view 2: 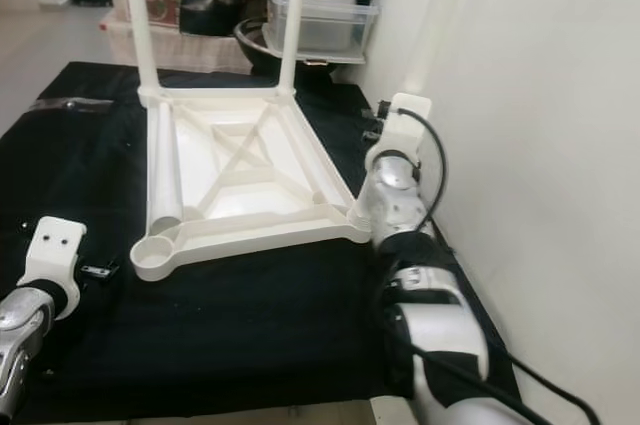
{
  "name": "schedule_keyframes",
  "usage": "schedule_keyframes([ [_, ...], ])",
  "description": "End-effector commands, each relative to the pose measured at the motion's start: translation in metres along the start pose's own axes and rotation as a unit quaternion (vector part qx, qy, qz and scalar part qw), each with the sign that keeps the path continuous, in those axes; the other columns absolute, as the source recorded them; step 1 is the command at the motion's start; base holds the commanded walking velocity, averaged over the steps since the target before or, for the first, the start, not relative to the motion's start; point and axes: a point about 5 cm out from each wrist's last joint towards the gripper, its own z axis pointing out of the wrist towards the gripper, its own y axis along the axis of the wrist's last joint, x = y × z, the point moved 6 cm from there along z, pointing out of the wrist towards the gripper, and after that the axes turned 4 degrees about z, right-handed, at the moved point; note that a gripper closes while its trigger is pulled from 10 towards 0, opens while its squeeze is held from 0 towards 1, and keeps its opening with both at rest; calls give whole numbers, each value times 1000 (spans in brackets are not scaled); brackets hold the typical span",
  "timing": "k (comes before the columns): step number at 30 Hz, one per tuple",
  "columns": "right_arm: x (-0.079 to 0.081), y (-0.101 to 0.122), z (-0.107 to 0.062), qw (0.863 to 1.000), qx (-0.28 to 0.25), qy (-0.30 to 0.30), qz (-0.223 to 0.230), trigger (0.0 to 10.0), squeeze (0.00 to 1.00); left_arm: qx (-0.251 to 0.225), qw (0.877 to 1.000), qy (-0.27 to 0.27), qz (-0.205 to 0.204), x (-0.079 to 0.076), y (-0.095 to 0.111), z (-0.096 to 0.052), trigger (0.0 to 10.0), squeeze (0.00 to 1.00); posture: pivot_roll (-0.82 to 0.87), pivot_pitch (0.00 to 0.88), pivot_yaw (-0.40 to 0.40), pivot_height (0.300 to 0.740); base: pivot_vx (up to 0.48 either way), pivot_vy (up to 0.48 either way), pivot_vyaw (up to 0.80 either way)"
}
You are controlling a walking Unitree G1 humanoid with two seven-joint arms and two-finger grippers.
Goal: Building children table
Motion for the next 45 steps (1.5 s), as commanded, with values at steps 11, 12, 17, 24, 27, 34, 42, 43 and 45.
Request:
schedule_keyframes([
  [11,0,-31,-13,996,73,26,41,10000,1000,3,1000,-13,-7,-11,-1,3,10000,0,88,0,-136,740,0,0,0],
  [12,0,-31,-13,996,73,26,41,10000,1000,3,1000,-13,-7,-11,-1,3,10000,0,88,0,-136,740,0,0,0],
  [17,5,26,-4,985,-6,174,10,10000,0,-4,1000,-15,-8,-11,2,3,10000,0,90,0,-137,740,0,0,0],
  [24,-20,76,-13,944,-68,324,-9,10000,0,-7,1000,-13,-7,-7,3,3,10000,0,91,0,-135,740,0,0,0],
  [27,-16,68,-19,922,-57,380,-48,10000,0,-10,1000,-19,-7,-11,4,4,10000,0,89,0,-131,740,0,0,0],
  [34,8,34,-35,873,-10,476,-103,1647,0,-16,1000,-23,-5,-12,9,6,10000,0,104,0,-136,740,0,0,0],
  [42,34,17,-50,828,11,550,-109,0,0,-23,999,-30,-4,-11,12,2,10000,0,119,0,-151,740,0,0,0],
  [43,37,17,-52,824,10,557,-102,0,0,-26,999,-32,-5,-12,13,1,10000,0,119,0,-151,740,0,0,0],
  [45,37,17,-52,824,10,557,-102,0,0,-26,999,-32,-5,-12,13,1,10000,0,119,0,-151,740,0,0,0],
])
